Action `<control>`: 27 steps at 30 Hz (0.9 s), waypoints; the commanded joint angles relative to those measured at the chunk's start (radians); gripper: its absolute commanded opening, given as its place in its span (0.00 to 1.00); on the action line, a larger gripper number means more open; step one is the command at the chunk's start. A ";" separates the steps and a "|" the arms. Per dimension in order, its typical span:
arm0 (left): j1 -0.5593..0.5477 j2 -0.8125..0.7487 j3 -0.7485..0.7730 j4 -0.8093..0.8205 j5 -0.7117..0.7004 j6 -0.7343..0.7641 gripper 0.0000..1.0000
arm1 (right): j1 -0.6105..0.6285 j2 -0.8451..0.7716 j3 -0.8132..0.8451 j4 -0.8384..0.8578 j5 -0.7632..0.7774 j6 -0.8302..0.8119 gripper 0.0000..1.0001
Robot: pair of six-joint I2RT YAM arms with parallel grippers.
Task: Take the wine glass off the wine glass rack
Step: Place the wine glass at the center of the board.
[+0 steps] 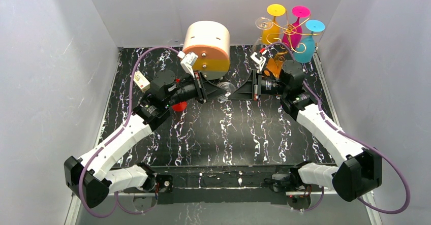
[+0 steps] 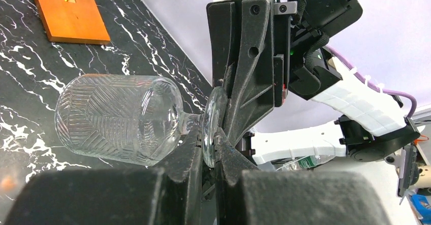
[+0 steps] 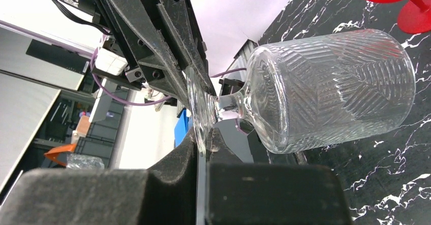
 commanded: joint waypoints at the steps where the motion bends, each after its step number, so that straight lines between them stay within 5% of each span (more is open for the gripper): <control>1: -0.001 -0.033 -0.010 0.044 0.007 0.035 0.00 | 0.012 -0.043 0.016 0.098 -0.029 0.007 0.01; 5: -0.002 -0.029 0.006 -0.003 -0.001 0.048 0.00 | 0.013 -0.050 0.015 0.068 -0.015 -0.027 0.01; 7: -0.002 -0.030 0.022 -0.043 -0.021 0.063 0.08 | 0.013 -0.055 0.019 0.028 -0.005 -0.069 0.01; 13: -0.001 -0.038 0.056 -0.099 -0.061 0.070 0.57 | 0.012 -0.060 0.011 -0.074 0.011 -0.203 0.01; 20: -0.001 -0.051 0.110 -0.243 -0.133 0.112 0.82 | 0.014 -0.080 0.004 -0.168 0.017 -0.382 0.01; 27: 0.000 -0.026 0.199 -0.410 -0.219 0.176 0.94 | 0.027 -0.160 -0.051 -0.225 0.043 -0.697 0.01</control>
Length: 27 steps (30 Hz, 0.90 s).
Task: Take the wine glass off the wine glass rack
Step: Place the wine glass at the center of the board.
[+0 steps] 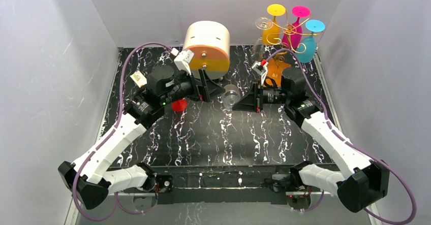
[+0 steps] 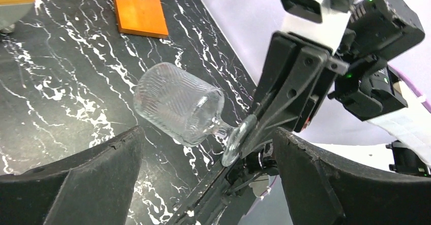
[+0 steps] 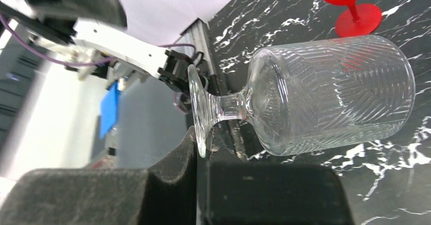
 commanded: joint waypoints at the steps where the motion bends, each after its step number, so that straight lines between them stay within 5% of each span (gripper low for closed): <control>1: 0.002 -0.003 0.080 -0.141 -0.067 0.068 0.94 | 0.023 -0.093 -0.029 0.012 0.001 -0.307 0.01; 16: 0.021 0.101 0.148 -0.237 -0.048 0.066 0.98 | 0.067 -0.223 -0.198 -0.068 -0.118 -1.141 0.01; 21: 0.061 0.134 0.153 -0.240 -0.024 0.011 0.98 | 0.067 -0.233 -0.201 -0.102 -0.120 -1.288 0.01; 27: 0.193 0.177 0.112 -0.148 0.190 -0.097 0.96 | 0.068 -0.243 -0.198 -0.109 -0.137 -1.332 0.01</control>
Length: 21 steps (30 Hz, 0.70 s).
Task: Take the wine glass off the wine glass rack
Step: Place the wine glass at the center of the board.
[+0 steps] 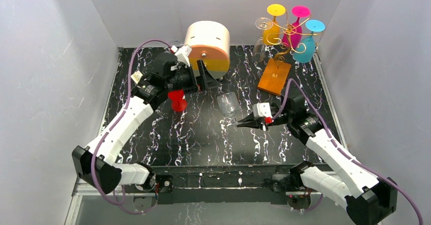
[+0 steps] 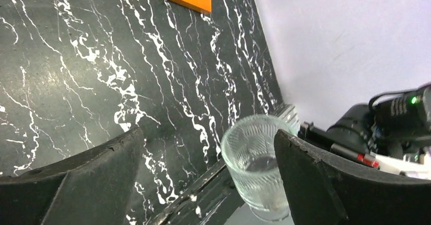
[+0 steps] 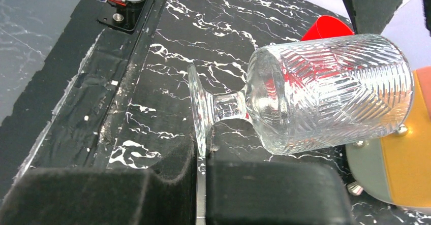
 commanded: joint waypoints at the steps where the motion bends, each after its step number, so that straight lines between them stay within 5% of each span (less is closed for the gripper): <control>1: 0.068 0.013 -0.009 0.083 0.169 -0.090 0.96 | 0.006 -0.034 0.020 0.048 -0.050 -0.108 0.01; 5: 0.071 0.018 -0.042 0.239 0.341 -0.147 0.94 | 0.006 -0.038 0.023 0.039 -0.041 -0.117 0.01; 21: -0.009 0.113 0.105 0.186 0.589 0.052 0.81 | 0.011 -0.014 0.050 -0.038 -0.105 -0.157 0.01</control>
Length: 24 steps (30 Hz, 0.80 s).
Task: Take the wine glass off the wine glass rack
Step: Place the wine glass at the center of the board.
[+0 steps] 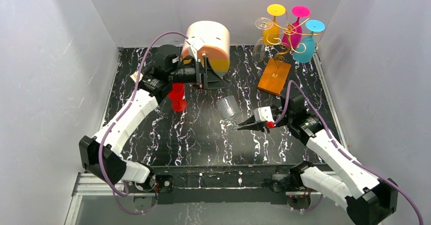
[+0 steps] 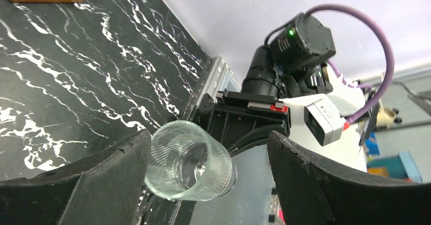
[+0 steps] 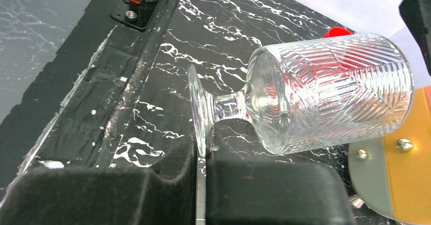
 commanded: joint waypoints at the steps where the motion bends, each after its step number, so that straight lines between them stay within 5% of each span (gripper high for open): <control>1: -0.088 0.030 0.089 -0.101 0.086 0.125 0.81 | 0.007 0.001 0.052 0.015 -0.064 -0.053 0.01; 9: -0.124 0.067 0.124 -0.266 0.087 0.250 0.68 | 0.009 0.010 0.064 0.007 -0.068 -0.063 0.01; 15: -0.125 0.100 0.195 -0.542 0.026 0.461 0.63 | 0.011 0.016 0.072 -0.005 -0.055 -0.081 0.01; 24: -0.152 0.094 0.215 -0.501 0.114 0.459 0.50 | 0.014 0.038 0.086 -0.019 -0.049 -0.104 0.01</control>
